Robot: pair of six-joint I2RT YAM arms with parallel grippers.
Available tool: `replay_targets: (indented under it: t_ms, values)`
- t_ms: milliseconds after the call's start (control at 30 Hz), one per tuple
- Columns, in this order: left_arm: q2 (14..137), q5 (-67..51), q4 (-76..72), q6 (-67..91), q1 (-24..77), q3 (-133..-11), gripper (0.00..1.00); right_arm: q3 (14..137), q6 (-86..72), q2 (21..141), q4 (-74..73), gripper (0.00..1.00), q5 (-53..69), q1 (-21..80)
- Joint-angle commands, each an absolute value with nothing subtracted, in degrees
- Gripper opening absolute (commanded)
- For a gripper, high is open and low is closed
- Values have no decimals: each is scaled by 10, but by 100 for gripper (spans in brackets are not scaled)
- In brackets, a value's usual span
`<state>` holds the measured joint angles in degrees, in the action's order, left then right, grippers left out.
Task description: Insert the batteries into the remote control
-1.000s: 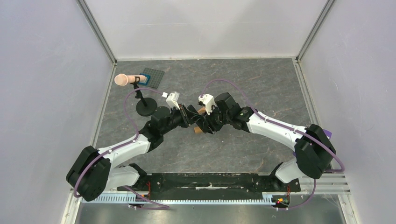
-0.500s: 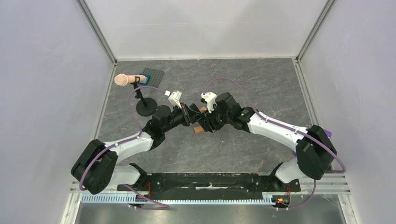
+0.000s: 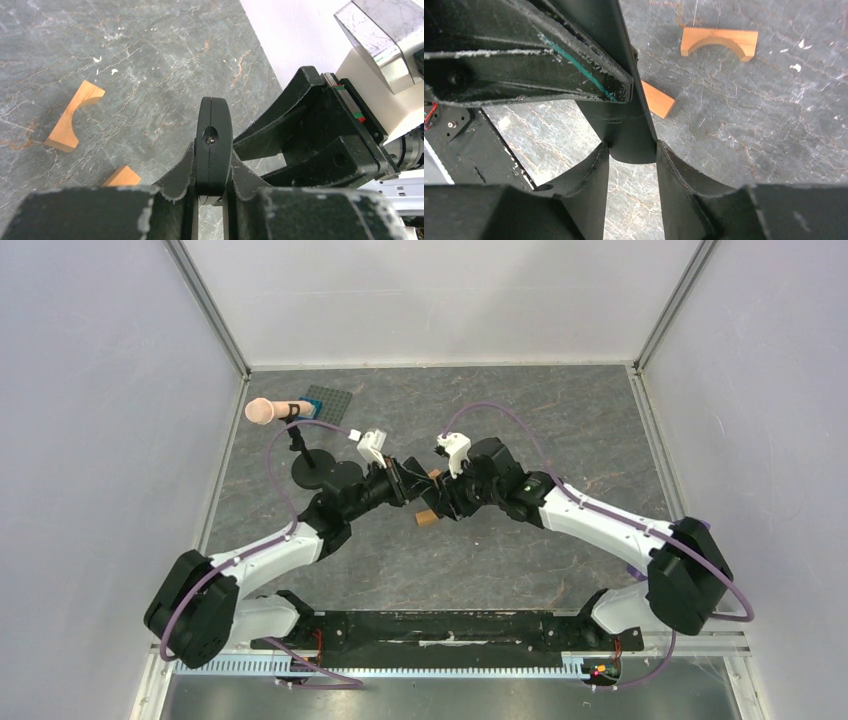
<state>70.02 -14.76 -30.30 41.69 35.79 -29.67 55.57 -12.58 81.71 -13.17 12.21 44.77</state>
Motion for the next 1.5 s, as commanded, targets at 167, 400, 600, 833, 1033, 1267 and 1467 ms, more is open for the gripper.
replay_targets:
  t_ms: [167,400,600,833,1033,1267,1467]
  values:
    - [632,-226,-265,431,387,-381,2,507,-94,700,14,63,103,454]
    - [604,-238,-172,370,382,-427,2,476,-98,593,1,71,82,454]
    - [589,-245,-144,383,381,-462,2,444,-143,467,7,77,18,453]
    - [571,-239,-136,430,381,-484,2,457,-167,420,-70,68,-27,454]
    - [558,-202,-134,454,381,-487,2,464,-193,438,-157,60,-71,454]
    - [568,-191,-134,460,381,-490,2,457,-214,464,-126,56,-11,454]
    - [565,-179,-126,462,381,-491,2,459,-243,487,-66,55,48,454]
